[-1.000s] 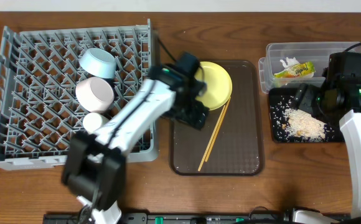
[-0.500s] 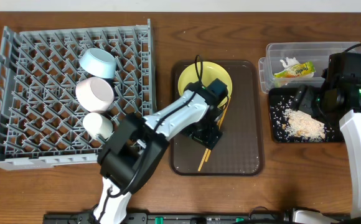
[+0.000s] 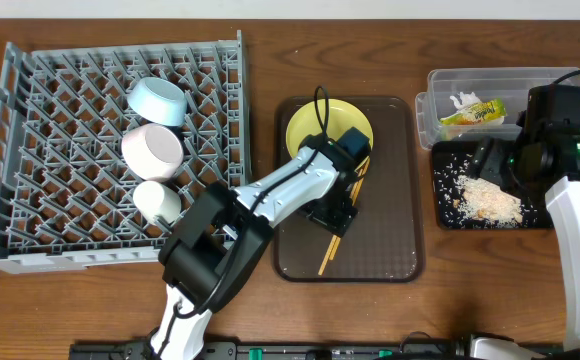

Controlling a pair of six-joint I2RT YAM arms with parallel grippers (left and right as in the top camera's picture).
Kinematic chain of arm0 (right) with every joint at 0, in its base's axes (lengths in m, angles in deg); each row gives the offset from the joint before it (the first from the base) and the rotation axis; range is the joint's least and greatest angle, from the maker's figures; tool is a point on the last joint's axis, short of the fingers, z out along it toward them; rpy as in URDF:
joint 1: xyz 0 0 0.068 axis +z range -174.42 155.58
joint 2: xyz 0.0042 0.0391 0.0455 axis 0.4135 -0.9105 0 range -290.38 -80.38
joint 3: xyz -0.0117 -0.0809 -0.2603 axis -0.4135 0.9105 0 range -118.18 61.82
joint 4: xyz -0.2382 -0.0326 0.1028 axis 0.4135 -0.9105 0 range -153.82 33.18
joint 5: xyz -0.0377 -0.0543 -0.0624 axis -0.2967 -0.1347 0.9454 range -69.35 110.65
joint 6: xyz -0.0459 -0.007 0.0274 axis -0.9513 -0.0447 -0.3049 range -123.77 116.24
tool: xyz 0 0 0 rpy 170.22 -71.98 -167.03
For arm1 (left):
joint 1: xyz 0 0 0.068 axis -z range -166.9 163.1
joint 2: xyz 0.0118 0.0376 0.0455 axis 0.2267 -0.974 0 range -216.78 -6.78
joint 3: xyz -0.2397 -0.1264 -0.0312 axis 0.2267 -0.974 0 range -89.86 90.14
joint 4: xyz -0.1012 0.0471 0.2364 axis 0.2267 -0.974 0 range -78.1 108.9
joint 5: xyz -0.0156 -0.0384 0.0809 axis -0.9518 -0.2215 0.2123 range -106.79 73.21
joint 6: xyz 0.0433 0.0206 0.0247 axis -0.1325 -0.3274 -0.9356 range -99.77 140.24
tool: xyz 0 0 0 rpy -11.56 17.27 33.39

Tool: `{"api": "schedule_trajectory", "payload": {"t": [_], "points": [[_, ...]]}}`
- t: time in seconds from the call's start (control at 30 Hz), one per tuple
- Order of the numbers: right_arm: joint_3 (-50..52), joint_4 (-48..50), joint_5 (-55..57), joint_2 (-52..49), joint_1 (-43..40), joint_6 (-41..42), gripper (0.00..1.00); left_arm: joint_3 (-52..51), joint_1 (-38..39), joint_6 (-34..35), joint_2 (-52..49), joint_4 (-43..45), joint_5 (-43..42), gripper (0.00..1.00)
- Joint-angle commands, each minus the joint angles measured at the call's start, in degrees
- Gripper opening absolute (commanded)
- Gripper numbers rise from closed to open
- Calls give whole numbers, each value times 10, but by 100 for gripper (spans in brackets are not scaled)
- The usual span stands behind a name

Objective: Sort waste into correct bins and load items into the dishwasher rack
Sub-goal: 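Reach left gripper to the tray and grasp one wooden chopstick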

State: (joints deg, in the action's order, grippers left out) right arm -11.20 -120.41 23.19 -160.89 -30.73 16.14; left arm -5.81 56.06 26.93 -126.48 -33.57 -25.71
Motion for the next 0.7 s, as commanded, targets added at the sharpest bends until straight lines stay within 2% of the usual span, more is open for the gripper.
{"api": "schedule_trajectory", "payload": {"t": [0.0,0.2,0.3,0.37,0.43,0.47,0.5,0.67], "points": [[-3,-1,0,5,-4,-9,84,-3,20,9,-3,-1,16,85],[-4,-4,0,5,-4,-12,84,-3,34,19,-3,2,47,84],[-4,-4,0,5,-4,-13,84,-3,34,47,-3,8,69,84],[-4,-6,0,5,-4,-13,84,-3,34,50,-3,15,68,75],[-4,-9,0,5,-4,-16,84,-3,34,57,-3,23,68,63],[-3,-11,0,5,-4,-18,84,-4,34,64,-3,27,68,52],[-4,-13,0,5,-4,-18,84,-4,34,74,-3,31,68,48],[-3,-16,0,5,-4,-20,83,-7,38,78,-3,38,66,39]]}}
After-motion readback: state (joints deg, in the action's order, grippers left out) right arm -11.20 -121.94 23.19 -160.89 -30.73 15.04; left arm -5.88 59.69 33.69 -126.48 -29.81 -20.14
